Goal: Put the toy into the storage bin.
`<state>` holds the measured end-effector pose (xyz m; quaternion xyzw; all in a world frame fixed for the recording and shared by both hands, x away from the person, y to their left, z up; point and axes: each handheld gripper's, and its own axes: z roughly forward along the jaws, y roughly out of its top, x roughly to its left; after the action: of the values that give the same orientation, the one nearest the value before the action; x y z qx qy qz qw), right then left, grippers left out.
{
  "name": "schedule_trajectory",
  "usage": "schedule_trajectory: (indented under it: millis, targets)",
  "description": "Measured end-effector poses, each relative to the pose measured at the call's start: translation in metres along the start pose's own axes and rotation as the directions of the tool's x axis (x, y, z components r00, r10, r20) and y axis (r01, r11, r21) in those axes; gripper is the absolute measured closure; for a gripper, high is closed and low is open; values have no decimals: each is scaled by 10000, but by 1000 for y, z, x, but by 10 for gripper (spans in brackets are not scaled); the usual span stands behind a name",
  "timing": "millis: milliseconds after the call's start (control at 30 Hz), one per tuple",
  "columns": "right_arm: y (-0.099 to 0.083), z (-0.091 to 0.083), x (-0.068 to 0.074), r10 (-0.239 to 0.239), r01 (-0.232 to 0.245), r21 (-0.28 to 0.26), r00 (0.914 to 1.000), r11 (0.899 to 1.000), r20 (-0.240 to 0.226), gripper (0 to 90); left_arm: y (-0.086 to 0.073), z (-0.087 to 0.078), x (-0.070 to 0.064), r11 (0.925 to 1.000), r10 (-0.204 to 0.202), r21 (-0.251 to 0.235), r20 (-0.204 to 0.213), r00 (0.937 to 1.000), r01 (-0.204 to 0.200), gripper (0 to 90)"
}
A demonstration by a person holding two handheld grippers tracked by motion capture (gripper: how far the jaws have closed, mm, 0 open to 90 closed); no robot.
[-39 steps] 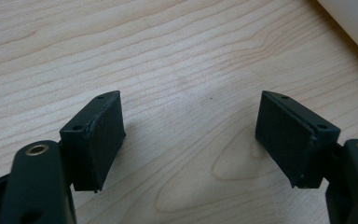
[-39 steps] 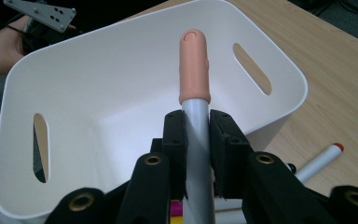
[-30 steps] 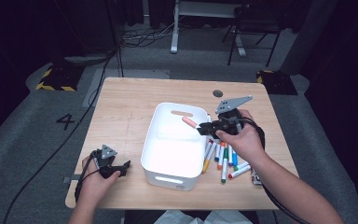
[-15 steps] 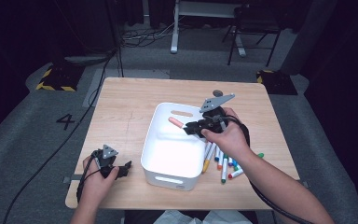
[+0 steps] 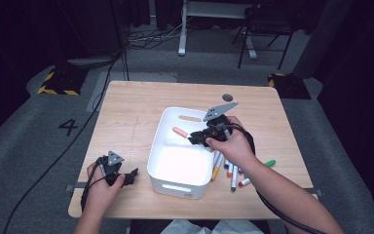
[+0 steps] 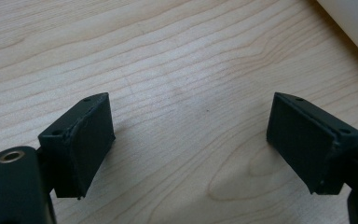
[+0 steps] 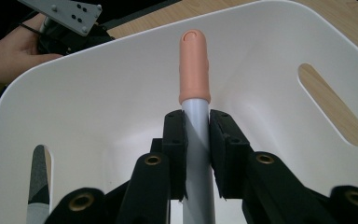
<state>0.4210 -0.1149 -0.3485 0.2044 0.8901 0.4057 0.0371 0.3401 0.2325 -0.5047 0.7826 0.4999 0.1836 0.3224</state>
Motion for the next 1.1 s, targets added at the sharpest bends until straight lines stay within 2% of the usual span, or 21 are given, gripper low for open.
schedule_trajectory:
  millis: [267,300,500,700,1100]
  targets:
    - [-5,6,1,-82,80,317,10000,9995,45,768,0,0,0,10000,3,-11,-14,10000,-3,153]
    - [-5,8,2,28,-29,337,10000,9994,16,768,0,0,0,10000,-1,-16,-11,10000,1,153]
    - [-10,16,3,-204,204,779,9998,9968,-12,768,0,0,0,10000,-4,-13,-8,10000,3,153]
    - [-11,20,5,-113,119,947,9999,9954,-68,767,0,0,0,10000,-14,-6,-27,10000,14,153]
    - [-8,26,12,-350,343,1722,9994,9845,12,767,0,0,-1,10000,-33,-17,-26,10000,33,153]
